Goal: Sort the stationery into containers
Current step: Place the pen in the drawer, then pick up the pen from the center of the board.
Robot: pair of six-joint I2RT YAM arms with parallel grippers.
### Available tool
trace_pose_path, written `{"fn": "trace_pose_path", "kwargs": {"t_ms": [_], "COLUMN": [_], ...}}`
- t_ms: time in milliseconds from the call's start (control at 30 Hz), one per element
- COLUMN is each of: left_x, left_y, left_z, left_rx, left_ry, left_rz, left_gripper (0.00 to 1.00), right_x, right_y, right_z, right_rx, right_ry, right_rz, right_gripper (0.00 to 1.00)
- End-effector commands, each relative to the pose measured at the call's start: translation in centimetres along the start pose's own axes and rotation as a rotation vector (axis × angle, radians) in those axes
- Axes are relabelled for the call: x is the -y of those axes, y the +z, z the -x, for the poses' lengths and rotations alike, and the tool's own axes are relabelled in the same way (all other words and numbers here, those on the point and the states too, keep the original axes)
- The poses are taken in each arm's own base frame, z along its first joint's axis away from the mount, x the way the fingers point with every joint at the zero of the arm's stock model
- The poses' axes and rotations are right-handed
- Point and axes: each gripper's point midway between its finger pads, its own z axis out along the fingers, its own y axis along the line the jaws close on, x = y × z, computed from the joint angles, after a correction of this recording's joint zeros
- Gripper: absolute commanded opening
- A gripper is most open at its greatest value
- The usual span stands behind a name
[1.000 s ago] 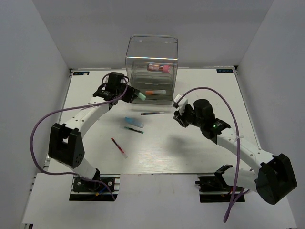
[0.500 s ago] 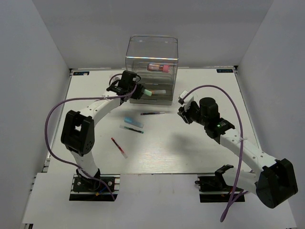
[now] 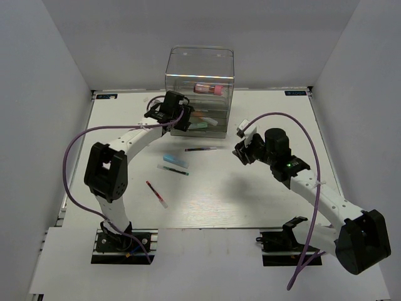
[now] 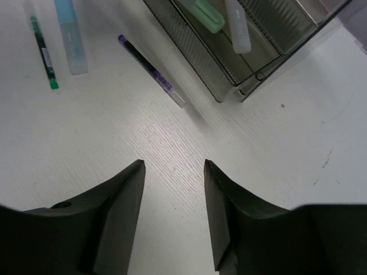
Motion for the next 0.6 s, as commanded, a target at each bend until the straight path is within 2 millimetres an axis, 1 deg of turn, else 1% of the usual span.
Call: {"fn": "trace_pose_path", "kwargs": {"t_ms": [0, 33, 67, 100, 133, 167, 200, 233, 267, 300, 333, 367, 400, 433, 467, 500, 533, 567], "left_x": [2.6, 2.8, 2.5, 2.8, 2.6, 0.8, 1.3, -1.1, -2.0, -1.7, -4.3, -5.2, -6.4, -7.4, -8.1, -8.5, -10.2, -10.8], "left_y": [-3.9, -4.8, -6.4, -7.4, -8.4, -8.8, -11.6, -11.8, -12.7, -15.6, -15.6, -16.5, -17.2, -18.9, -19.6, -20.3, -20.4, -21.2], "left_z": [-0.4, -0.7, -0.6, -0.6, -0.4, -0.4, 0.2, 0.8, 1.4, 2.7, 3.4, 3.9, 5.3, 6.2, 6.8, 7.9, 8.4, 9.1], "left_rx": [-0.041, -0.066, -0.078, -0.088, -0.085, -0.088, -0.077, -0.076, -0.062, 0.0, 0.029, 0.053, 0.116, 0.157, 0.183, 0.235, 0.235, 0.261], "left_ry": [0.023, 0.035, 0.073, 0.094, 0.12, 0.203, 0.253, 0.314, 0.466, 0.519, 0.576, 0.638, 0.765, 0.791, 0.825, 0.902, 0.929, 0.936], "left_rz": [-0.104, -0.122, -0.142, -0.169, -0.184, -0.172, -0.231, -0.208, -0.244, -0.309, -0.272, -0.286, -0.275, -0.287, -0.277, -0.257, -0.205, -0.192], "left_gripper": [0.64, 0.65, 0.65, 0.65, 0.65, 0.65, 0.65, 0.65, 0.66, 0.69, 0.76, 0.76, 0.79, 0.84, 0.85, 0.87, 0.89, 0.91], "right_x": [-1.4, -1.9, -2.6, -3.8, -4.2, -5.6, -6.2, -7.0, -7.8, -8.7, -9.2, -9.6, -9.9, -11.1, -10.6, -11.1, -11.8, -11.3], "right_y": [0.0, 0.1, 0.4, 0.4, 0.5, 0.4, 0.8, 1.0, 1.7, 2.5, 3.5, 4.1, 5.5, 6.2, 7.0, 8.6, 9.3, 10.3], "right_z": [1.0, 1.1, 0.9, 0.8, 0.9, 0.6, 0.2, 1.7, 1.1, 1.4, 1.9, 1.8, 1.6, 1.7, 4.2, 2.7, 2.5, 5.5], "right_rx": [0.046, 0.051, 0.049, 0.054, 0.071, 0.059, 0.053, 0.087, 0.055, 0.032, 0.011, -0.006, -0.034, -0.056, -0.019, -0.074, -0.104, -0.063], "right_ry": [-0.021, -0.036, -0.055, -0.066, -0.121, -0.116, -0.124, -0.153, -0.146, -0.147, -0.169, -0.173, -0.173, -0.203, -0.221, -0.199, -0.213, -0.223], "right_rz": [0.094, 0.122, 0.167, 0.234, 0.27, 0.352, 0.386, 0.43, 0.466, 0.504, 0.518, 0.528, 0.543, 0.541, 0.517, 0.527, 0.513, 0.488], "right_gripper": [0.54, 0.58, 0.6, 0.6, 0.64, 0.64, 0.64, 0.64, 0.63, 0.63, 0.61, 0.61, 0.61, 0.61, 0.61, 0.61, 0.63, 0.65]}}
